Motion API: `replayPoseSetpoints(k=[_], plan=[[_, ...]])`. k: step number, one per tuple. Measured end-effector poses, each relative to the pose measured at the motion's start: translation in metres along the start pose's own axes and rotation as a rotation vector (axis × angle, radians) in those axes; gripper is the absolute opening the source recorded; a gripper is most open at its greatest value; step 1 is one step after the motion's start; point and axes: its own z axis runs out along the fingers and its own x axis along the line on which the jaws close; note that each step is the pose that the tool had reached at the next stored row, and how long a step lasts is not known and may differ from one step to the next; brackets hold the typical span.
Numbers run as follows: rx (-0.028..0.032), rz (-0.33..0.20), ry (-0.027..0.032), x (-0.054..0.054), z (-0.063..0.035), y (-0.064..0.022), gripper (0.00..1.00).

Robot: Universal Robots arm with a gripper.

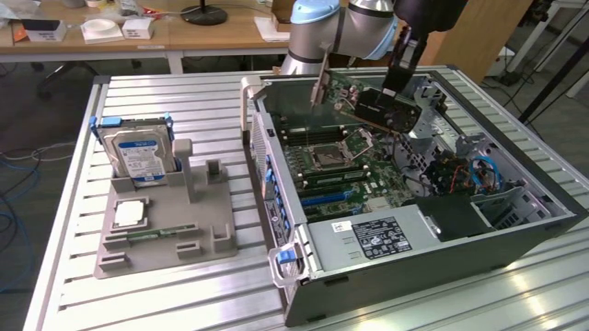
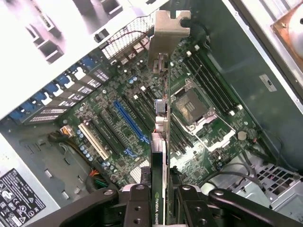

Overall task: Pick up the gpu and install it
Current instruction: 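Insert the gpu into the slot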

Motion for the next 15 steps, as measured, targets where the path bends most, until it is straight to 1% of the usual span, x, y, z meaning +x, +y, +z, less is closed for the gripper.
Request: replayPoseSetpoints(k=[8, 15], plan=[[-0.0018, -0.057, 0.0026, 0.0000, 0.0000, 0.0000, 0.26], [-0.0028, -0.093, 0.0042, 0.0000, 0.0000, 0.0000, 0.26]])
